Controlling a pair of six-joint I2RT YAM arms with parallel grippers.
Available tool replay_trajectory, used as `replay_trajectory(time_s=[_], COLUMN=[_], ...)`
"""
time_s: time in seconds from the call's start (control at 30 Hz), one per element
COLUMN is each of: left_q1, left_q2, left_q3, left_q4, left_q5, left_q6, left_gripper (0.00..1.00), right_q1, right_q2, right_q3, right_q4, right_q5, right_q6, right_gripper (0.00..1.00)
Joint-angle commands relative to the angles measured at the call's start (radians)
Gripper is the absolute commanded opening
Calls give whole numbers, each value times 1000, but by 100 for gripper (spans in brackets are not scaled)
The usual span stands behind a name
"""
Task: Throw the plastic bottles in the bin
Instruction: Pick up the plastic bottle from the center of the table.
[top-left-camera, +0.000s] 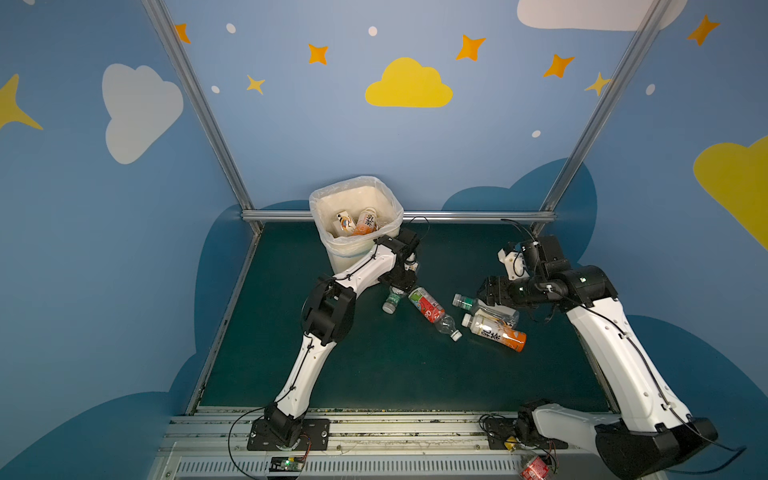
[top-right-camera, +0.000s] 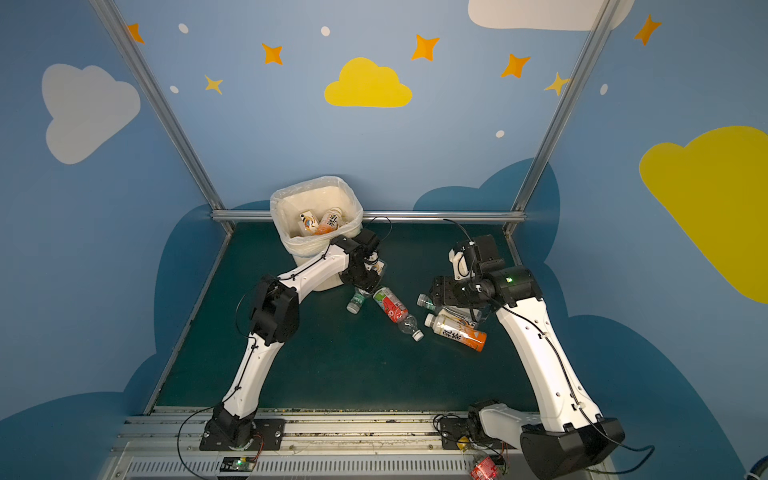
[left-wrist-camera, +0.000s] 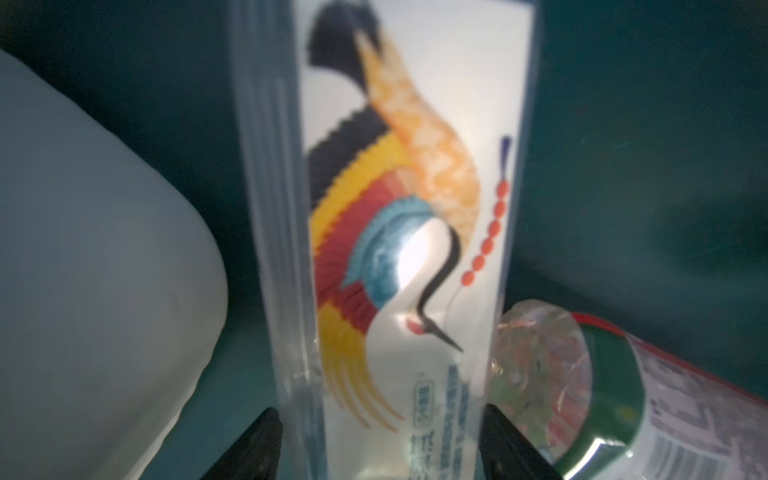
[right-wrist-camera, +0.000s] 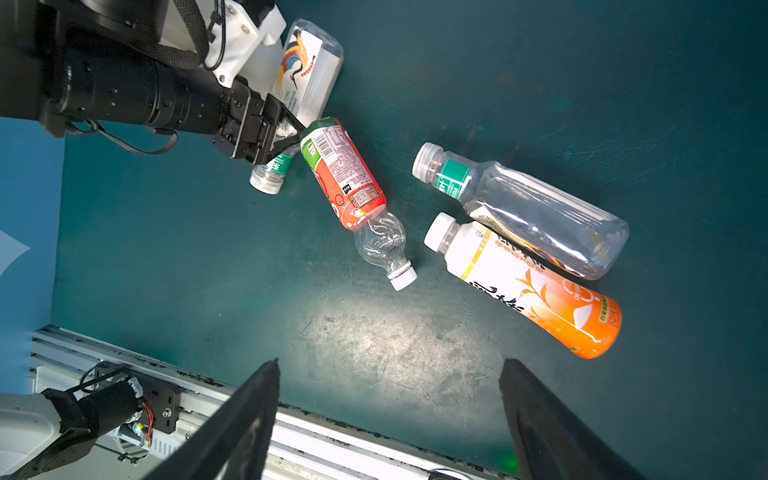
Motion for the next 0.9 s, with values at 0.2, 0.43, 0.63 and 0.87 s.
replay_trajectory(time_s=[0.2, 0.43, 0.63, 0.87], left_q1=[-3, -8, -50, -127], left_q2=[35, 46, 8, -107], left_q3=[35, 61, 110, 110], left_q4=[10, 3, -70, -143], left_q5=[-19, 3, 22, 56], left_q6=[-25, -43, -16, 3], left_gripper=[73, 55, 54, 54], right_q1=[-19, -32, -43, -56], right_q2=[-16, -17, -22, -25], right_q3=[-1, -7, -17, -23], right_q4=[-25, -24, -19, 3], right_q5=[0, 2, 3, -3], right_q6=[-20, -27, -29, -24], right_gripper=[84, 84, 84, 84])
